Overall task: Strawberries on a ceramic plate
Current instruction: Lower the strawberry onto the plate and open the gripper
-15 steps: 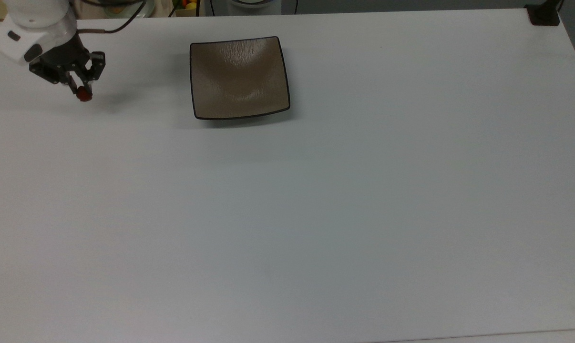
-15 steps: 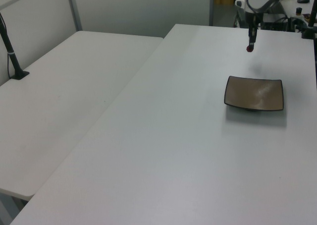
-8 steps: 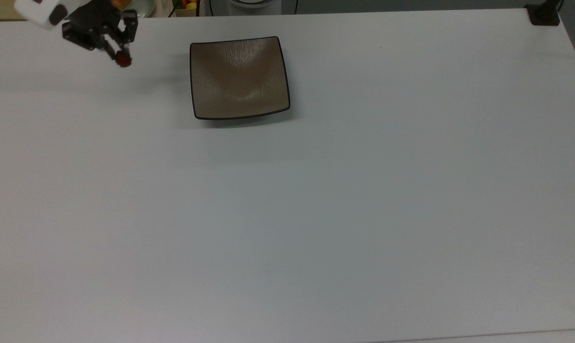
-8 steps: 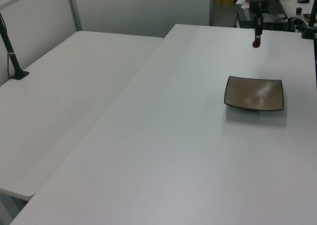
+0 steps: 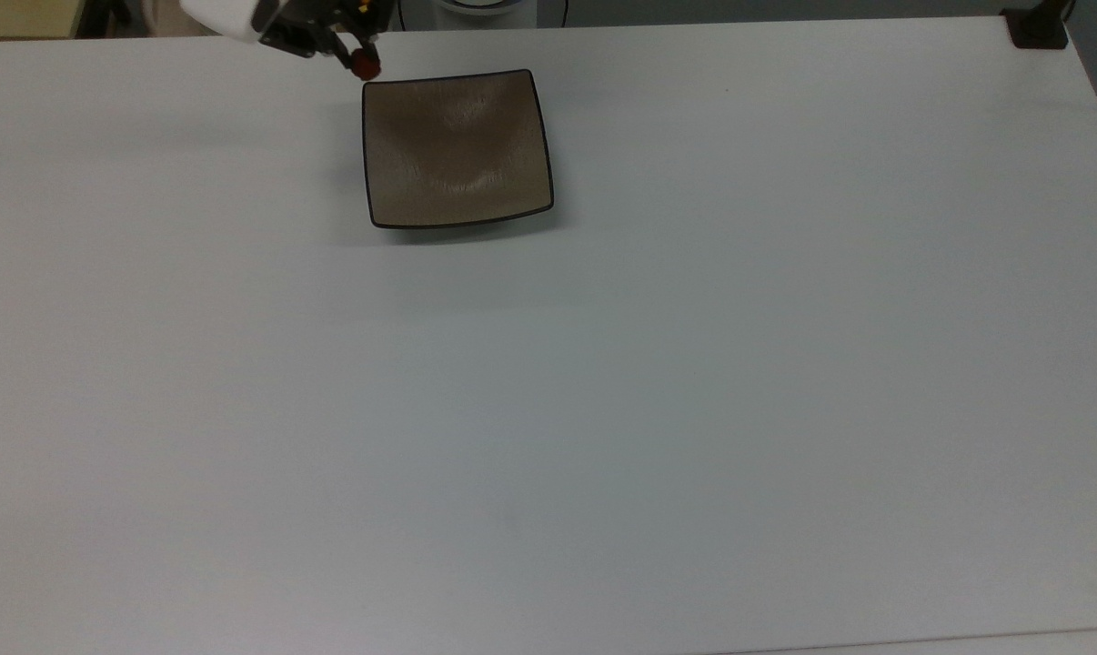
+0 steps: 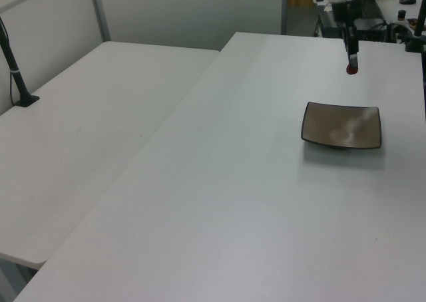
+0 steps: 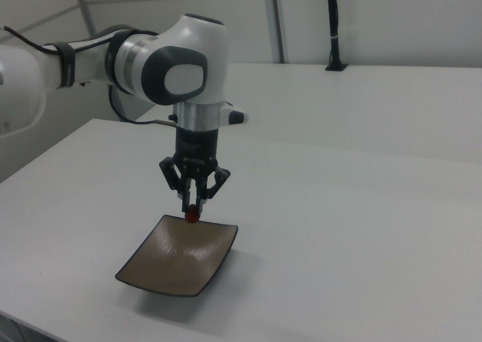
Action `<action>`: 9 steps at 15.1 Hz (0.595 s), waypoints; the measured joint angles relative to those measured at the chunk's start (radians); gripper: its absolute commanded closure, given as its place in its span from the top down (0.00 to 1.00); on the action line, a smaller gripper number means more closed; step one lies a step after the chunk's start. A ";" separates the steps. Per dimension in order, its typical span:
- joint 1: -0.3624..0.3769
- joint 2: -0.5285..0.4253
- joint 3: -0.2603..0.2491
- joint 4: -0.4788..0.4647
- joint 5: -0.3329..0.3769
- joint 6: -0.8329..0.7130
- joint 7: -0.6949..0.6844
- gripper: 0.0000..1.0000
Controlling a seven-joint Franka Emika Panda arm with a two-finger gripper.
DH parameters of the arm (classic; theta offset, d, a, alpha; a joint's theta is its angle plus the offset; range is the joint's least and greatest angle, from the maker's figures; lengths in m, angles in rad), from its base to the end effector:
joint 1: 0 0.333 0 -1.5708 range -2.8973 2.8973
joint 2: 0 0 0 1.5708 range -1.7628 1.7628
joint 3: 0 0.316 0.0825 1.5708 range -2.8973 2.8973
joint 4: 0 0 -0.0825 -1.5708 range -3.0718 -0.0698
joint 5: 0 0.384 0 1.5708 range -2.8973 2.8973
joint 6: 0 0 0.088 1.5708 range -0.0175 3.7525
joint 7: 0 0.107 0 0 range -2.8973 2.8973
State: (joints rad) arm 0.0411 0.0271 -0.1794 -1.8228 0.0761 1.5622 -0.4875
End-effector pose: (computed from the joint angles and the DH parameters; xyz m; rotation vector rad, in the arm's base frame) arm 0.5331 -0.0651 0.4931 -2.9203 -0.4986 0.3750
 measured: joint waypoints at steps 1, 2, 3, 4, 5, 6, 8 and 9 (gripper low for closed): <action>0.004 0.009 0.019 -0.008 0.000 0.000 0.018 0.00; 0.008 0.016 0.026 -0.017 0.000 0.000 0.025 0.00; 0.017 0.026 0.028 -0.028 0.000 0.000 0.027 0.00; 0.026 0.038 0.028 -0.036 0.000 0.001 0.029 0.00; 0.034 0.052 0.028 -0.043 0.000 0.005 0.030 0.00; 0.041 0.064 0.028 -0.049 0.000 0.016 0.031 0.00; 0.056 0.083 0.029 -0.076 0.000 0.059 0.032 0.00; 0.064 0.089 0.030 -0.099 0.000 0.091 0.033 0.00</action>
State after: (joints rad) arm 0.1047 0.1158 -0.1492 -1.9223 0.0761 1.6528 -0.4546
